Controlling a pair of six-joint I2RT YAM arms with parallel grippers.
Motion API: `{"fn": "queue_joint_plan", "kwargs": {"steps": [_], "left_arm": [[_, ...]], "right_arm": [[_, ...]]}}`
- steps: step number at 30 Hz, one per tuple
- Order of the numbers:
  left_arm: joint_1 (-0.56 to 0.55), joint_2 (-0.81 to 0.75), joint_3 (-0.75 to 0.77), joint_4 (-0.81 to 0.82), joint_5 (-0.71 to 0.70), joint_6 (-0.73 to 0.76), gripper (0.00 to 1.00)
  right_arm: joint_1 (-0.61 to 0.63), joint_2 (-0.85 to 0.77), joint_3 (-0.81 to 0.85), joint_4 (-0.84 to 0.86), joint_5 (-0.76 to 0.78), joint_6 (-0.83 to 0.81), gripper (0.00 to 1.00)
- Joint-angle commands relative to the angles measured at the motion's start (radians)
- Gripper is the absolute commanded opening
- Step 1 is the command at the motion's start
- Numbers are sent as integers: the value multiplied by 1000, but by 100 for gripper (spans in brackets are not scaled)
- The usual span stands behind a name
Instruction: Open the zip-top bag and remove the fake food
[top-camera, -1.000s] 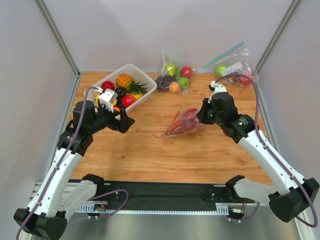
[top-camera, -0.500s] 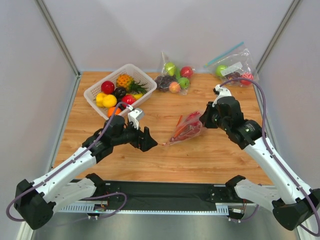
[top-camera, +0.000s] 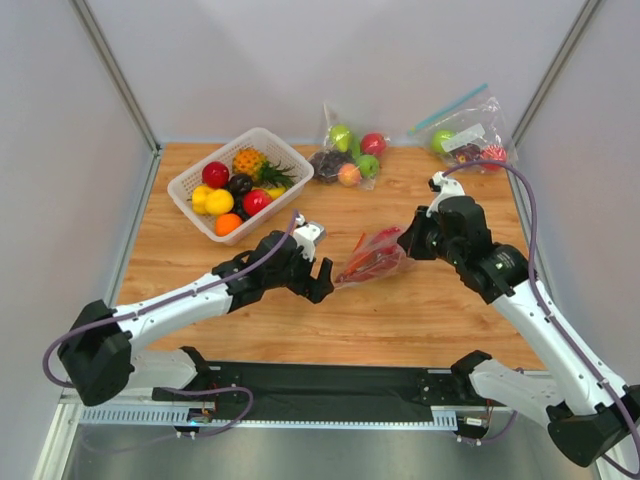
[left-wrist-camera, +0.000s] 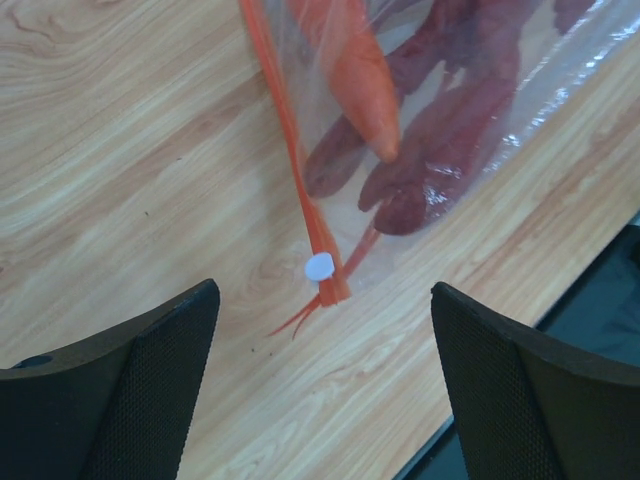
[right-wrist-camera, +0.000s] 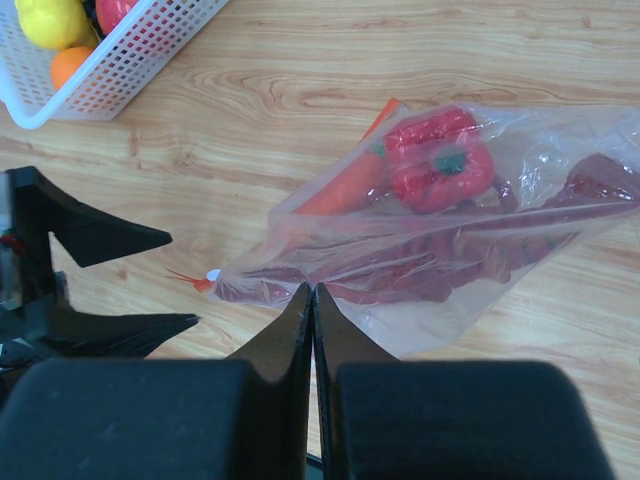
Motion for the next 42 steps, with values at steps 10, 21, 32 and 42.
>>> {"fn": "queue_joint_plan", "kwargs": {"steps": [10,21,32,42], "left_arm": [[-19,113,62,83,-70,98,59],[-42,121,28,80,-7,120,68],[-46,156,34,85,-20,171,61],[-46,227,106,25,-22,201,43]], "right_arm": [[2,-64,21,28,-56,10,0],[2,-64,32,17,-33,-7,0],[2,-60,42,25,-42,-4,0],[0,-77,53,11,-39,-4,0]]}}
